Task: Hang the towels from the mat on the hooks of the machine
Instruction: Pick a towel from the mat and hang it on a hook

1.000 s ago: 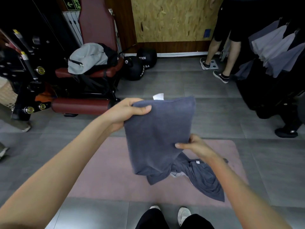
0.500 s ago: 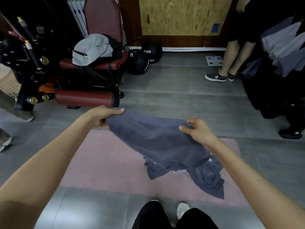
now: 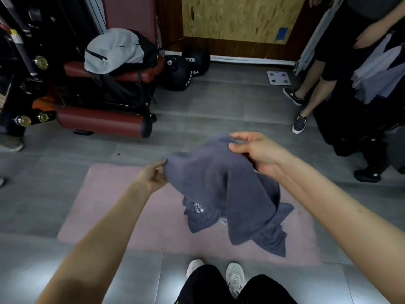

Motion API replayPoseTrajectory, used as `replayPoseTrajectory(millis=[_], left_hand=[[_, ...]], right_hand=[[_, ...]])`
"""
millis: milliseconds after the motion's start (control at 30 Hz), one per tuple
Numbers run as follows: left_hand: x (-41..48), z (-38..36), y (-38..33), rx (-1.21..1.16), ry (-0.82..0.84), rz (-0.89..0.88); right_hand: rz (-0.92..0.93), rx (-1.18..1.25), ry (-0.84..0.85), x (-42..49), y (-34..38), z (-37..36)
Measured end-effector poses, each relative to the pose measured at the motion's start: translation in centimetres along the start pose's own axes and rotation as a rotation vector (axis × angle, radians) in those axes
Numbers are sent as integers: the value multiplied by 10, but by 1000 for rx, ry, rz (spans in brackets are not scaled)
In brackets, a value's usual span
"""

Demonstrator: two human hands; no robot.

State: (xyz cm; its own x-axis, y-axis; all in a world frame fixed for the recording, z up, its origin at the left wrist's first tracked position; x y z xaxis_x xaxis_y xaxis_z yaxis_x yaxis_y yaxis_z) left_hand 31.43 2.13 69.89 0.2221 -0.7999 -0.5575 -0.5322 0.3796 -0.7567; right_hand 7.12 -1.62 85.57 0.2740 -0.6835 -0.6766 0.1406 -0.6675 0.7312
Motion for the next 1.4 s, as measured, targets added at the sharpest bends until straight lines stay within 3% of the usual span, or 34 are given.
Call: replayPoseTrajectory(millis=[100, 300, 667, 767, 867, 1033, 1100, 1200, 1300, 1400], left_hand=[[-13, -6, 36, 61, 27, 170], [-34, -16, 65, -179, 168, 338], [-10, 19, 28, 13, 236, 185], [-6, 16, 14, 80, 332, 28], [-3, 11, 4, -2, 401, -68], [4, 8, -7, 377, 293, -228], [8, 13, -10, 442, 172, -203], [14, 18, -13, 341, 51, -143], [16, 13, -15, 194, 85, -99], [17, 9, -20, 261, 160, -94]], right_hand=[[-2, 76, 23, 6, 4, -7], [-43, 68, -14, 16, 2, -11], [-91, 56, -125, 36, -26, 0], [-92, 47, -129, 39, -30, 2], [-106, 65, -125, 42, -34, 3], [-116, 64, -167, 46, -38, 4], [-114, 51, -204, 47, -40, 6], [-121, 26, -266, 50, -46, 13], [-146, 54, -293, 53, -54, 19], [-149, 99, -327, 55, -60, 27]])
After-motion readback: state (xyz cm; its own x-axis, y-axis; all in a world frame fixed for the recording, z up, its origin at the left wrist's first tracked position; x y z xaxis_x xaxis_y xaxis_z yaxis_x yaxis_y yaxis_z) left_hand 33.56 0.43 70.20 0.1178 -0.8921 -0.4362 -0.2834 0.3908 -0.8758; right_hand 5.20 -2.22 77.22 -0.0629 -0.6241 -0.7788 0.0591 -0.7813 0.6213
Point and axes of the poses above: each hand's wrist, its own x-axis towards the middle knuckle, its own z-axis out of the back of the hand, y = z × x, the point moved 8 cm from there along x, towards the middle knuckle, and after that the axes turned 15 degrees about -z, right-handed, at the moved point
